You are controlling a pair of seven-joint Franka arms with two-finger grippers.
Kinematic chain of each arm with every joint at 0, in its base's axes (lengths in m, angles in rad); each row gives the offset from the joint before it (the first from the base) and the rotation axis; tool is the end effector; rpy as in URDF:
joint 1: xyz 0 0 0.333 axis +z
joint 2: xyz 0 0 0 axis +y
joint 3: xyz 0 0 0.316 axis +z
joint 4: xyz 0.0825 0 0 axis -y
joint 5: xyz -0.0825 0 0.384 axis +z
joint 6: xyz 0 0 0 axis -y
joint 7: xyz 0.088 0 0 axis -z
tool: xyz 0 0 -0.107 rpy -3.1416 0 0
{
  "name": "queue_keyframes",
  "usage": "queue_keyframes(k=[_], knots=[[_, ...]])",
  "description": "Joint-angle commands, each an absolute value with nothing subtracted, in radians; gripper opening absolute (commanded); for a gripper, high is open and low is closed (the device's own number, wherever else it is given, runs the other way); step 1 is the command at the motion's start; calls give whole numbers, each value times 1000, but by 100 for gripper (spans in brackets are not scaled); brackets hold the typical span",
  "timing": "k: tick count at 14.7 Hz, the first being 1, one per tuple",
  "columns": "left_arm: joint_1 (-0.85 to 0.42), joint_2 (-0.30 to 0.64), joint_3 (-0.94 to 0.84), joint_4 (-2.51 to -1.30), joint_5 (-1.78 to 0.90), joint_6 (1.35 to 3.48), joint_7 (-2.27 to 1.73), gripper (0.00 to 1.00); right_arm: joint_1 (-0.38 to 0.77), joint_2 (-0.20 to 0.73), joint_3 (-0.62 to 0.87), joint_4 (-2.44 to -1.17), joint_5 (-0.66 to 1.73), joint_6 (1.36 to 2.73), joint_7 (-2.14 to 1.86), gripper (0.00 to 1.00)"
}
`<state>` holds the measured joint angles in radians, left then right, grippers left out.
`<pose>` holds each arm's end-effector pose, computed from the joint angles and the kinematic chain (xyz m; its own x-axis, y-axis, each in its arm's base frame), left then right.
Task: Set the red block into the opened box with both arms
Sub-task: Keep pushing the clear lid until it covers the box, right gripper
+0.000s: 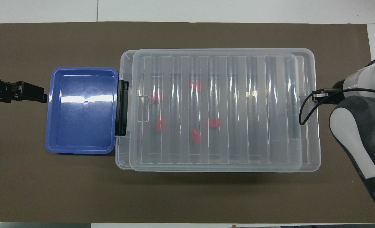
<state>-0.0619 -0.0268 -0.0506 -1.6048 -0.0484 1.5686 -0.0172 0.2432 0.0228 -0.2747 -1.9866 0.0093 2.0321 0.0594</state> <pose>0.5415 -0.0668 0.6231 0.9954 -0.0952 -0.0102 -0.0947 -0.9944 0.0469 0.5624 -0.0164 0.4542 0.9952 -0.0947 0.0234 -0.0946 -0.9955 -0.0036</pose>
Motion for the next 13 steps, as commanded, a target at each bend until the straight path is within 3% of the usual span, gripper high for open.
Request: queue_keyframes(k=[1,13], knots=[[-72,-37,-40,-1608,-37,1551,-9,100,244,29,-247,-2017,12,2066,106,0],[-72,-38,-40,-1608,-37,1552,-9,100,242,28,-222,-2017,12,2063,132,0]])
